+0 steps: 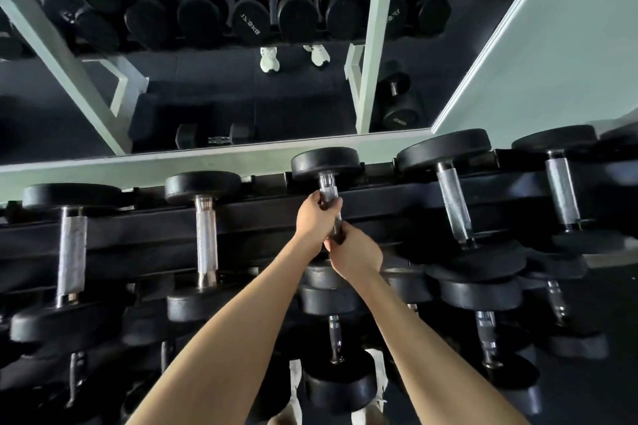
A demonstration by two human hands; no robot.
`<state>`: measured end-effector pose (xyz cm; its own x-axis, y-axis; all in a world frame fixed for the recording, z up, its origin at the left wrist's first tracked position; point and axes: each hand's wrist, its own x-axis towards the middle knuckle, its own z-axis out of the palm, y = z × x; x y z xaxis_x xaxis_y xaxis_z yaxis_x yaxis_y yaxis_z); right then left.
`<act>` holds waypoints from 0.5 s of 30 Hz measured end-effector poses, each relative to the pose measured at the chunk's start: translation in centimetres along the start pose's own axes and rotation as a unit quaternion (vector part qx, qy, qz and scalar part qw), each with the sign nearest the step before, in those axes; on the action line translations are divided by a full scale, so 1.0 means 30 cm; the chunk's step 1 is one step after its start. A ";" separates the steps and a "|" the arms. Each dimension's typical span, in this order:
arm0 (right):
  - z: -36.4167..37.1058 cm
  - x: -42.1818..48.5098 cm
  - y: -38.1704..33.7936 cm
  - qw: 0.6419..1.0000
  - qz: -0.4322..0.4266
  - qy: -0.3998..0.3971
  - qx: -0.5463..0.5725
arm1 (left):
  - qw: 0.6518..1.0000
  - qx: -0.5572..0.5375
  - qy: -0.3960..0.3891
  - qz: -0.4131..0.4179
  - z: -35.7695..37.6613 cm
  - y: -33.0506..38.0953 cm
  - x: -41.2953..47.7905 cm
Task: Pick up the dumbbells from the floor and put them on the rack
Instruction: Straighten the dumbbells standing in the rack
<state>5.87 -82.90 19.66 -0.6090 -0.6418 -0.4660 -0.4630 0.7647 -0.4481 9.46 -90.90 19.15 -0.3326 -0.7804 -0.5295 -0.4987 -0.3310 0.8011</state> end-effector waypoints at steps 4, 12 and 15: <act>0.005 -0.016 0.023 1.000 -0.016 -0.005 0.013 | 1.000 0.005 0.021 -0.010 0.015 -0.011 -0.016; 0.002 -0.028 0.045 0.999 -0.006 -0.026 0.032 | 0.999 -0.013 0.027 -0.021 0.036 -0.015 -0.046; -0.016 -0.033 0.052 0.998 -0.029 -0.052 0.035 | 0.999 0.013 0.036 -0.023 0.046 -0.003 -0.058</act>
<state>5.45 -81.05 19.81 -0.5107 -0.6908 -0.5119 -0.4484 0.7220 -0.5269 8.98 -88.79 19.61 -0.2518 -0.8011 -0.5430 -0.5331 -0.3534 0.7687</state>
